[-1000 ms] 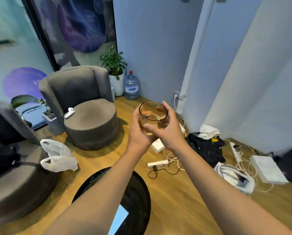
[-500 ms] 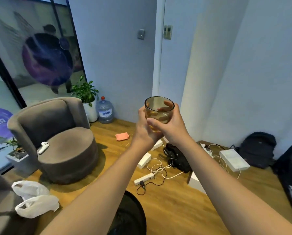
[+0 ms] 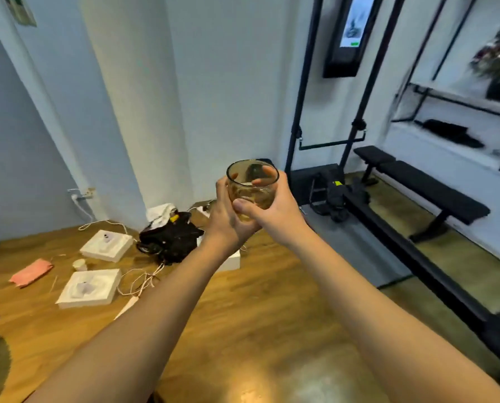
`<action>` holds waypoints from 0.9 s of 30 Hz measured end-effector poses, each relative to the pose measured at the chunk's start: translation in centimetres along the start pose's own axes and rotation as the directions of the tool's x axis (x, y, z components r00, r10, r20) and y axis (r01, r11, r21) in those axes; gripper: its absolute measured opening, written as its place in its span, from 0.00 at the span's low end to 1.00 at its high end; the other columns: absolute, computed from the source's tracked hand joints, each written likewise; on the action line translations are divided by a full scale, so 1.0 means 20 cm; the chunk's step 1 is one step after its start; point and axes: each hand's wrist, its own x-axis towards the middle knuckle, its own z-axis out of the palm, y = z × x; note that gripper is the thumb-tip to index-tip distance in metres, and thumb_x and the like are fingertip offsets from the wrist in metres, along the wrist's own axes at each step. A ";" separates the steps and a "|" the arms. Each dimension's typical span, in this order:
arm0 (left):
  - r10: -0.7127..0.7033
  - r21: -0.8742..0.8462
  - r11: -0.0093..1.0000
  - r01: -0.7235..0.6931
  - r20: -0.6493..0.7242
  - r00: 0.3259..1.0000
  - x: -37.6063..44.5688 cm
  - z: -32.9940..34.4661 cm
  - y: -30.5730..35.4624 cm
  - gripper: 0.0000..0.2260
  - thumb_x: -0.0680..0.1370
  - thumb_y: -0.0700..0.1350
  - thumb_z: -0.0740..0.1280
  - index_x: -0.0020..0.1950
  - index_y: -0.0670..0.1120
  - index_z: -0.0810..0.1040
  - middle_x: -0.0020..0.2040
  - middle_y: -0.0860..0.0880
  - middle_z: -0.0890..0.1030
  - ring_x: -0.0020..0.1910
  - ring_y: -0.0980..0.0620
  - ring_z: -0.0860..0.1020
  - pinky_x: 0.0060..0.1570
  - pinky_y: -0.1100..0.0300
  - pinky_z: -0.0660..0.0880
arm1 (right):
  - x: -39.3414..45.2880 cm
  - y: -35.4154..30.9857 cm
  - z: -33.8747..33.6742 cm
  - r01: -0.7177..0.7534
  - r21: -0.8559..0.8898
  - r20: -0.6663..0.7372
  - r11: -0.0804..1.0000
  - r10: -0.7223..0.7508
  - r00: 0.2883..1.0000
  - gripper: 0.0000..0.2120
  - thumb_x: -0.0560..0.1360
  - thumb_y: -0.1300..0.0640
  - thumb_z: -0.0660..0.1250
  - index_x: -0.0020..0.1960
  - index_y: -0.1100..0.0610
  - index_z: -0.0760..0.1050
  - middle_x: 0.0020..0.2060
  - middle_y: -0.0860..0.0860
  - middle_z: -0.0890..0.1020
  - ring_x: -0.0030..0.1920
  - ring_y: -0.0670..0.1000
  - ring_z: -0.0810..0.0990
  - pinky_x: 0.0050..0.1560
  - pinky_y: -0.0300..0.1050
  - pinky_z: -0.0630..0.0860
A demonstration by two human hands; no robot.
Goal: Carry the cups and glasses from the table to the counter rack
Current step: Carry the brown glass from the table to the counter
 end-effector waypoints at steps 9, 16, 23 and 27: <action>0.205 -0.276 0.954 -0.114 0.332 0.921 -0.04 1.03 0.52 0.41 0.70 0.54 0.80 0.75 0.61 0.59 0.63 0.68 0.76 0.64 0.66 0.77 0.57 0.74 0.72 | -0.37 0.14 -1.08 -0.097 -0.047 -0.328 0.994 0.077 0.941 0.30 0.64 0.37 0.78 0.59 0.29 0.64 0.60 0.42 0.80 0.60 0.41 0.80 0.60 0.43 0.79; 0.291 -0.361 0.924 -0.122 0.463 0.837 -0.18 1.93 0.92 0.41 0.73 0.54 0.79 0.77 0.50 0.57 0.65 0.61 0.78 0.64 0.61 0.79 0.62 0.61 0.77 | -0.74 0.35 -1.96 -0.204 -0.091 -0.452 0.975 0.142 0.881 0.29 0.66 0.36 0.76 0.58 0.28 0.61 0.60 0.39 0.80 0.58 0.35 0.79 0.55 0.32 0.75; 0.346 -0.441 0.892 -0.102 0.519 0.782 -0.35 2.82 1.36 0.43 0.70 0.53 0.79 0.77 0.52 0.57 0.65 0.56 0.79 0.63 0.57 0.80 0.63 0.49 0.79 | -1.12 0.50 -2.82 -0.264 -0.112 -0.554 0.958 0.161 0.817 0.33 0.70 0.42 0.76 0.68 0.41 0.63 0.60 0.36 0.77 0.58 0.32 0.77 0.53 0.30 0.74; 0.329 -0.486 0.874 -0.011 0.575 0.749 -0.46 3.27 1.58 0.39 0.68 0.55 0.78 0.73 0.55 0.61 0.60 0.61 0.81 0.60 0.58 0.81 0.60 0.49 0.81 | -1.31 0.60 -3.22 -0.301 -0.104 -0.628 0.948 0.172 0.759 0.33 0.73 0.45 0.75 0.73 0.47 0.65 0.63 0.40 0.79 0.62 0.37 0.77 0.60 0.36 0.75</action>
